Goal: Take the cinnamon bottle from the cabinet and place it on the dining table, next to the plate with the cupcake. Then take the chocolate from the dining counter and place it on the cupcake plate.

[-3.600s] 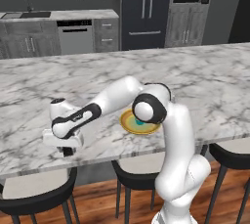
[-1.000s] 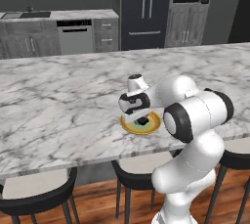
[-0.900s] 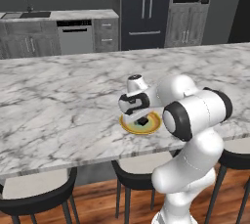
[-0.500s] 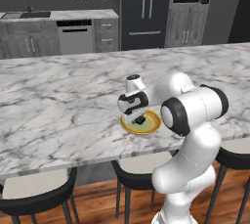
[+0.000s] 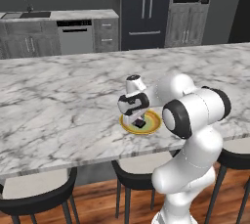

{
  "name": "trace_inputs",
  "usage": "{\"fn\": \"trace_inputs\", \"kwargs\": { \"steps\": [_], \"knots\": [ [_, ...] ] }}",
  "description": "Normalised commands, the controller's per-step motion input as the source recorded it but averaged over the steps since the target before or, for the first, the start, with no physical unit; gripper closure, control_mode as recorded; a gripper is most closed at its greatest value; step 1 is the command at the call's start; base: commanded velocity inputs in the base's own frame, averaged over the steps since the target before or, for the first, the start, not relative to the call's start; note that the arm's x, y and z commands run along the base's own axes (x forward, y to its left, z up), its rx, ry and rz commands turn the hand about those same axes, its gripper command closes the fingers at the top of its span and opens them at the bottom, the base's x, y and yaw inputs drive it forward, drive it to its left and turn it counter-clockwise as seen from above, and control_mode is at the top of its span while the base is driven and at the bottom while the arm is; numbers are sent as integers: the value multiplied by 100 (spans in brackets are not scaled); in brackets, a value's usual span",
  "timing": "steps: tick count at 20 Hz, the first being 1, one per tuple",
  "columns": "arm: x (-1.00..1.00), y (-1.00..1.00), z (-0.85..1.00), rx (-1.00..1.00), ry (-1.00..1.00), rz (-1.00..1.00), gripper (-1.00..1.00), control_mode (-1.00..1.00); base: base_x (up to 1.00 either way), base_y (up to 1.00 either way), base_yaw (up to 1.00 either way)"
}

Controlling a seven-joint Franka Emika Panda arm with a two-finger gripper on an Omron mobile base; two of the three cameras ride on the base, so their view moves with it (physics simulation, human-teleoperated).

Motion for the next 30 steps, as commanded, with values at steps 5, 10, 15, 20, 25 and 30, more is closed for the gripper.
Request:
{"fn": "trace_inputs", "kwargs": {
  "steps": [5, 10, 15, 20, 25, 30],
  "knots": [
    [-6, -5, 31, 0, -7, 0, -100, -100, 0, 0, 0],
    [-5, -3, 95, -2, -4, 0, -100, -100, 0, 0, 0],
    [-50, 0, 80, 0, -2, 0, -100, -100, 0, 0, 0],
    [-95, -10, 62, 3, -2, -2, -100, -100, 0, 0, 0],
    [-100, -33, 63, 25, 0, -15, -100, -100, 0, 0, 0],
    [-100, -60, 46, 17, -4, -18, -100, -100, 0, 0, 0]
  ]
}}
